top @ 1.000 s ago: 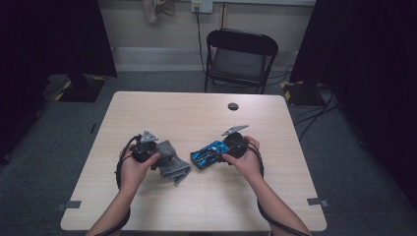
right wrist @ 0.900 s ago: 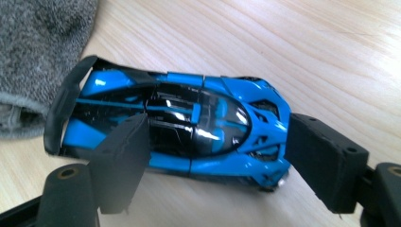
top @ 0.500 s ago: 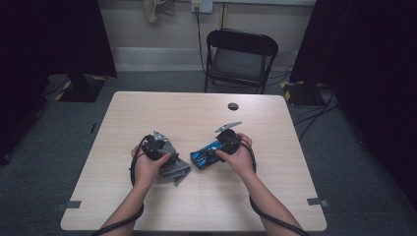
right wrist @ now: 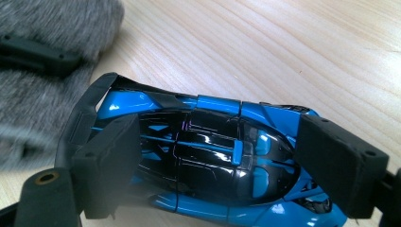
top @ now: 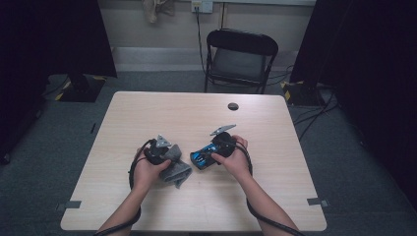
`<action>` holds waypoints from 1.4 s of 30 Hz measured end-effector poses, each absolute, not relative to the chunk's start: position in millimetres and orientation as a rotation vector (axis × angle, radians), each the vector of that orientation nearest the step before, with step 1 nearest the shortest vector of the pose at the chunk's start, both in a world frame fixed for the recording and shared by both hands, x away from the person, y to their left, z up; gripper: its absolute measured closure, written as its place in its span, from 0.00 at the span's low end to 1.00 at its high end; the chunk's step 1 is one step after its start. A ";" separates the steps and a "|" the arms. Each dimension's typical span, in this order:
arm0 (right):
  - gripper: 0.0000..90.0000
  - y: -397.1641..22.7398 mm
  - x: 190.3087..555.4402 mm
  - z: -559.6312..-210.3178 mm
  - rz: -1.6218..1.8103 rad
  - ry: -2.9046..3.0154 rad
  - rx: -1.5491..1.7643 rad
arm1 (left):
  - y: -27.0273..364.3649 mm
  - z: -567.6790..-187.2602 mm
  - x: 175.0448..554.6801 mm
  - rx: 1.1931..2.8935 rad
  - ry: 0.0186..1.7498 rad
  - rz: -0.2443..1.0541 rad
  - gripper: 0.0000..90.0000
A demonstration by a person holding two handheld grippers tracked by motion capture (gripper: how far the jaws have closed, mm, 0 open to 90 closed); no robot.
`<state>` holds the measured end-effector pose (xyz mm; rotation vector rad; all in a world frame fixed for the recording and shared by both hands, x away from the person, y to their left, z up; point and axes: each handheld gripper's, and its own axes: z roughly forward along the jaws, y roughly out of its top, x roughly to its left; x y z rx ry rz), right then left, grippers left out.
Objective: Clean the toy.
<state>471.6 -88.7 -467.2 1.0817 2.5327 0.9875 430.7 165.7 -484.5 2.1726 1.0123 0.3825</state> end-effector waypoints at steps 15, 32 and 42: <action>0.17 -88.6 468.2 -468.7 1.003 2.506 1.086 | 130.1 -481.2 416.3 2.252 0.852 0.275 0.63; 0.17 -89.3 464.3 -470.8 1.023 2.469 1.098 | 114.3 -479.7 391.6 2.304 0.729 0.240 0.66; 0.17 -89.4 462.7 -471.7 1.035 2.457 1.100 | 106.7 -477.9 384.2 2.319 0.645 0.219 0.66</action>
